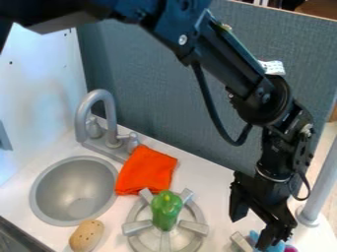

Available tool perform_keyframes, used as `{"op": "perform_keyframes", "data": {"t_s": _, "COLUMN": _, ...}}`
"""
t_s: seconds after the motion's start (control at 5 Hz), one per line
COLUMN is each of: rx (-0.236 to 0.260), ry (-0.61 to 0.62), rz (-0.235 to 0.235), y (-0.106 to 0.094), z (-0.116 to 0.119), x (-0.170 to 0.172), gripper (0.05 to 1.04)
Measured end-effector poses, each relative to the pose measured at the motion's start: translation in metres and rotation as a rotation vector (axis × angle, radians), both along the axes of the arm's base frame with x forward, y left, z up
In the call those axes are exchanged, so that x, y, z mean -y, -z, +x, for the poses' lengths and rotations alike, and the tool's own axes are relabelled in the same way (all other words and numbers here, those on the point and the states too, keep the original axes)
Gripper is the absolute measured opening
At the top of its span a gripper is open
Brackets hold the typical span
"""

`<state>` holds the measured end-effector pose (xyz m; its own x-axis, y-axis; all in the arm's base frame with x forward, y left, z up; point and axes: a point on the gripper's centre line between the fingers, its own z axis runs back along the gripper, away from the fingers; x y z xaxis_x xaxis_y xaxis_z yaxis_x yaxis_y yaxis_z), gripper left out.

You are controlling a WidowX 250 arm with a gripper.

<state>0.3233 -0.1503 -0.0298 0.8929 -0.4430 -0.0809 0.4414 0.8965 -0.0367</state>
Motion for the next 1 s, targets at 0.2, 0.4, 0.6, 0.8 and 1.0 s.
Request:
{"op": "perform_keyframes", "data": {"t_s": 0.2, "rx": -0.034, "ry": 0.001, "rz": 0.015, "y": 0.014, "z": -0.006, "x": -0.002, "gripper": 1.001}}
{"op": "perform_keyframes", "data": {"t_s": 0.4, "rx": -0.04, "ry": 0.012, "rz": -0.015, "y": 0.02, "z": -0.01, "x": 0.001, "gripper": 1.001}}
{"op": "perform_keyframes", "data": {"t_s": 0.6, "rx": -0.046, "ry": 0.022, "rz": -0.056, "y": 0.02, "z": -0.012, "x": 0.007, "gripper": 1.001}}
{"op": "perform_keyframes", "data": {"t_s": 0.8, "rx": -0.049, "ry": 0.017, "rz": -0.084, "y": 0.019, "z": -0.012, "x": 0.012, "gripper": 1.001}}
{"op": "perform_keyframes", "data": {"t_s": 1.0, "rx": -0.051, "ry": 0.015, "rz": -0.104, "y": 0.018, "z": 0.002, "x": 0.022, "gripper": 1.001}}
